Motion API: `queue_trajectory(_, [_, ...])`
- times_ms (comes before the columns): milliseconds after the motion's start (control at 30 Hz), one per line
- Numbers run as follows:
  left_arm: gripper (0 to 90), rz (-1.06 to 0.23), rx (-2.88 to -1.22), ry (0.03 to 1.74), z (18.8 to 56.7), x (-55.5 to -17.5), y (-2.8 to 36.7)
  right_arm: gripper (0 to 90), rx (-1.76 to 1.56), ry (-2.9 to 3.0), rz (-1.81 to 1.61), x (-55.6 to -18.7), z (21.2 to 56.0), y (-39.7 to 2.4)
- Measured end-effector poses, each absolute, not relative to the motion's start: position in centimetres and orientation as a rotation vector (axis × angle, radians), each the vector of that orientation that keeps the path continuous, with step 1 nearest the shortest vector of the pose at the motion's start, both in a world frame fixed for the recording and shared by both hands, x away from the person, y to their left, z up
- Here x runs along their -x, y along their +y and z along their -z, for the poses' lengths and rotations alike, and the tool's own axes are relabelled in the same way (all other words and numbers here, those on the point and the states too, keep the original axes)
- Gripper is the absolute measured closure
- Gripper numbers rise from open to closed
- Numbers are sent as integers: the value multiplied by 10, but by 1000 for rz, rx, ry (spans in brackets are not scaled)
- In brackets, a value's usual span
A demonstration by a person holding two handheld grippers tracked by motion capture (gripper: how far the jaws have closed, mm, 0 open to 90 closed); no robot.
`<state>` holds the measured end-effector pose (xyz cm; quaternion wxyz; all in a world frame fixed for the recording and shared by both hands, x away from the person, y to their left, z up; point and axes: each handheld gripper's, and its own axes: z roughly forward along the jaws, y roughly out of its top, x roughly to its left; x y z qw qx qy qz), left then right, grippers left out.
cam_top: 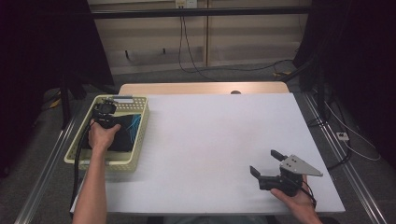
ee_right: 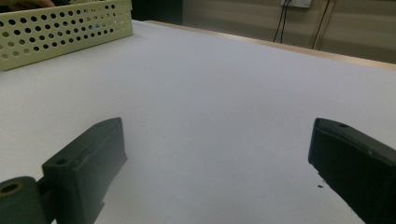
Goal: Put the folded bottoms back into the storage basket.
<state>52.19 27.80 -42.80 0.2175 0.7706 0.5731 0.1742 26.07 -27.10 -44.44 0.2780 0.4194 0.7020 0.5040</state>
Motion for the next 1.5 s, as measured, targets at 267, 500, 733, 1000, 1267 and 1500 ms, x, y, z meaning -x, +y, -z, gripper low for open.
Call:
queue_trajectory(267, [900, -504, -2198, 1619, 432, -525, 277, 38, -1123, 1888, -1352, -261, 445, -270])
queue_trajectory(500, [900, -439, -2202, 1570, 432, -524, 271, 38, -1123, 1891, -1351, -261, 445, -270])
queue_trajectory(733, [900, -450, -2242, 1565, 431, -528, 266, 38, -1125, 1900, -1345, -262, 446, -269])
queue_trajectory(1000, [900, -457, -2248, 1542, 432, -536, 261, 38, -1126, 1898, -1346, -262, 446, -270])
queue_trajectory(1267, [900, -477, -2210, 1504, 435, -539, 248, 38, -1132, 1898, -1344, -262, 446, -269])
queue_trajectory(1500, [842, -449, -2140, 1523, 433, -540, 256, 38, -1128, 1896, -1344, -262, 446, -269])
